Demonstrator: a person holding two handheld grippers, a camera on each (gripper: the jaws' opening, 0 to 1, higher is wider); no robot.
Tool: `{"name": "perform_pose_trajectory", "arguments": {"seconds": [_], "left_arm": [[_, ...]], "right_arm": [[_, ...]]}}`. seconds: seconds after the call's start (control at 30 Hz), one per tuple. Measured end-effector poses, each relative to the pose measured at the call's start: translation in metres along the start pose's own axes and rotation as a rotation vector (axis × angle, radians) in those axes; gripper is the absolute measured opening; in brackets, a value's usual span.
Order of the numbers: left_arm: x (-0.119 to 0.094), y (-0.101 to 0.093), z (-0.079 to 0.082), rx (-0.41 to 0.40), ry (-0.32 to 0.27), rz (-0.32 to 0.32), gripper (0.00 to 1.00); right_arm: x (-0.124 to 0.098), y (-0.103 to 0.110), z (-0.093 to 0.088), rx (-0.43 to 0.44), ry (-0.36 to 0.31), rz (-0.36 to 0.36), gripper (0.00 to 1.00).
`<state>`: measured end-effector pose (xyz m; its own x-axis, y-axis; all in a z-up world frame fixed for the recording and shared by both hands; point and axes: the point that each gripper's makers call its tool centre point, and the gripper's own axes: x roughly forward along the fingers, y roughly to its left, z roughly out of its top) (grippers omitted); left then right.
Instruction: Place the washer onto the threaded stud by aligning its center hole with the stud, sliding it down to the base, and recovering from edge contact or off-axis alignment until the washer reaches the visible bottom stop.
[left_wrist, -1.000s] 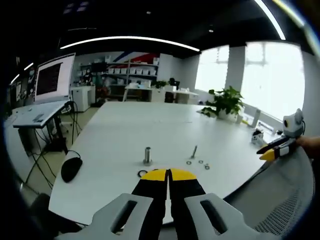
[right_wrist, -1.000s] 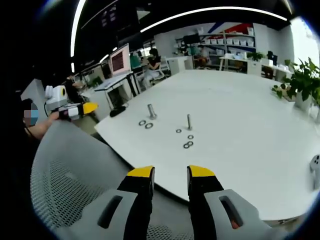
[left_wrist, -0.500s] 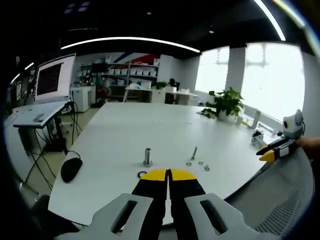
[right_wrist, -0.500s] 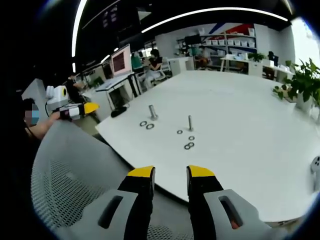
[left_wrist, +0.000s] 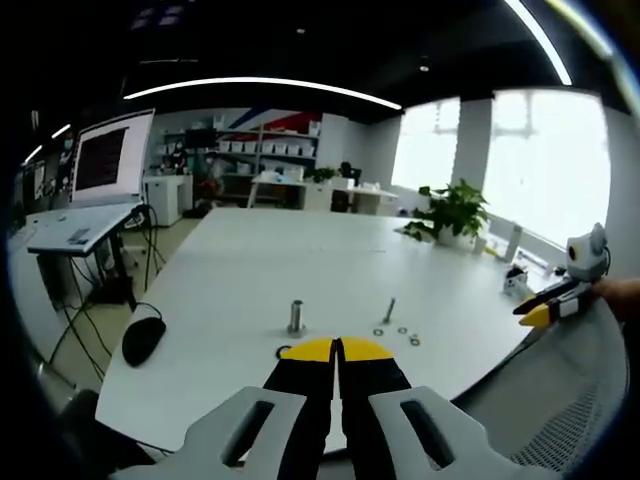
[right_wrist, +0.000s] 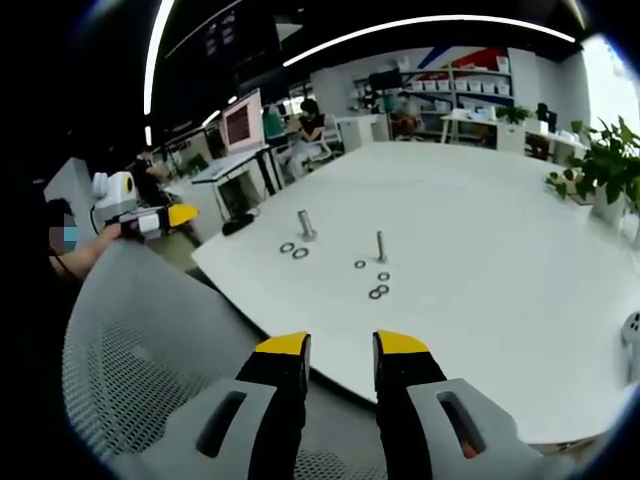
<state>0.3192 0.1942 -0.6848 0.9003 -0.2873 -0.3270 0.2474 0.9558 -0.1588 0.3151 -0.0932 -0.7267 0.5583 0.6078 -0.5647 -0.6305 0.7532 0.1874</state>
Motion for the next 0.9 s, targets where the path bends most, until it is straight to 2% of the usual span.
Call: {"name": "perform_pose_trajectory", "arguments": {"seconds": [0.53, 0.7, 0.9], "left_arm": [[0.0006, 0.0013, 0.0005, -0.002, -0.008, -0.003, 0.00], [0.0003, 0.0025, 0.0030, -0.010, -0.027, -0.004, 0.00], [0.0012, 0.0035, -0.0001, -0.004, -0.013, -0.006, 0.00]], "right_arm": [[0.0003, 0.0009, -0.0020, -0.003, 0.011, 0.005, 0.27], [0.0002, 0.0011, -0.0027, -0.002, 0.015, 0.004, 0.27], [0.0003, 0.0030, -0.0048, -0.005, 0.028, 0.012, 0.27]]}}
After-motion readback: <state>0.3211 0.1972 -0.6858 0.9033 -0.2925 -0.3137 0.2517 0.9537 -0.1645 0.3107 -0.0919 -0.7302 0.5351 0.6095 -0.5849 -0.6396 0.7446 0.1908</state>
